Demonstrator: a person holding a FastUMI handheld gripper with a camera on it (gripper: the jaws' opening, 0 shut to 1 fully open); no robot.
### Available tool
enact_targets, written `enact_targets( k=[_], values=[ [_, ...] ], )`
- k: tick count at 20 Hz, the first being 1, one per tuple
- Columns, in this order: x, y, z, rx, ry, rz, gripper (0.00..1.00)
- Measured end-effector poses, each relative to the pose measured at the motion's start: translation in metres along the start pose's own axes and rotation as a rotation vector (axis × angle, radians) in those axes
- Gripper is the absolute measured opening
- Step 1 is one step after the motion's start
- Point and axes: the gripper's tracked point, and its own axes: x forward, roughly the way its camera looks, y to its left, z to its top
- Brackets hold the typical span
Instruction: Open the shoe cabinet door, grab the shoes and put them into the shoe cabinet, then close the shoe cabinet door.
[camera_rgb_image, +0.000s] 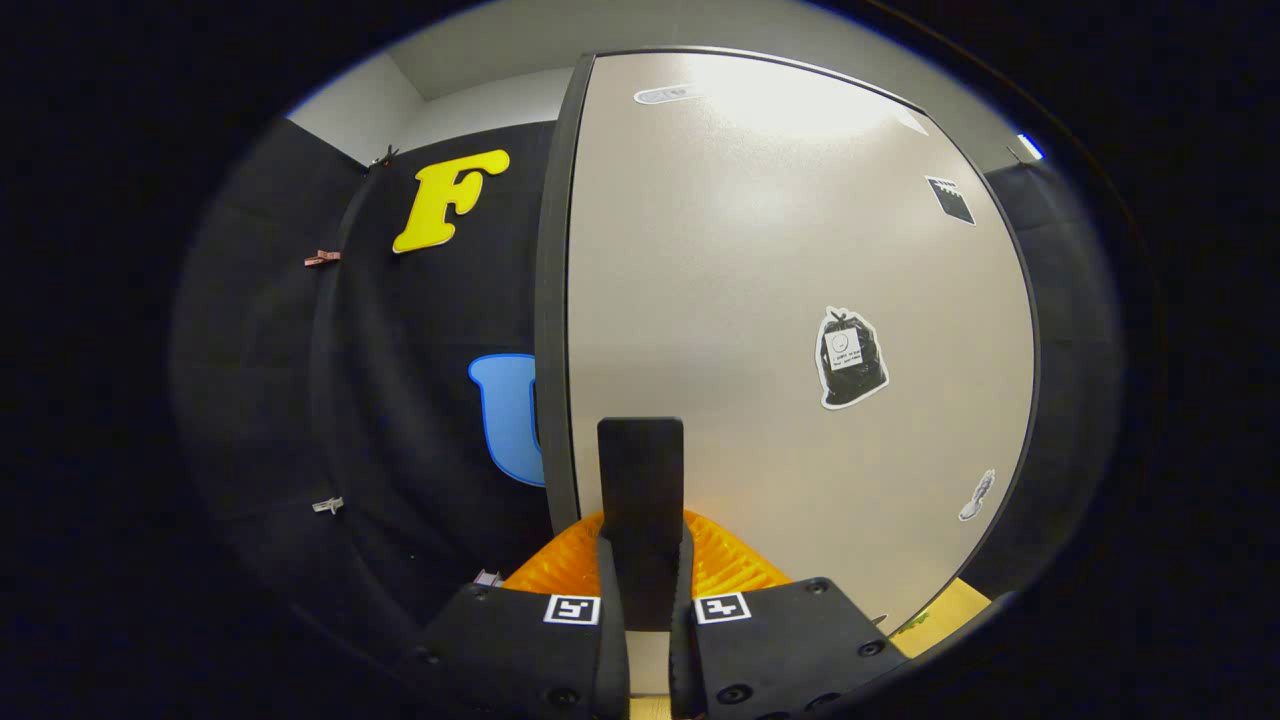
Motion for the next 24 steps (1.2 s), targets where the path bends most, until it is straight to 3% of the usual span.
enact_targets(
  k=[8, 24],
  values=[
    [-0.053, 0.005, 0.014, 0.017, -0.023, 0.075, 0.19],
    [-0.174, -0.061, 0.019, 0.039, -0.025, 0.174, 0.19]
  ],
)
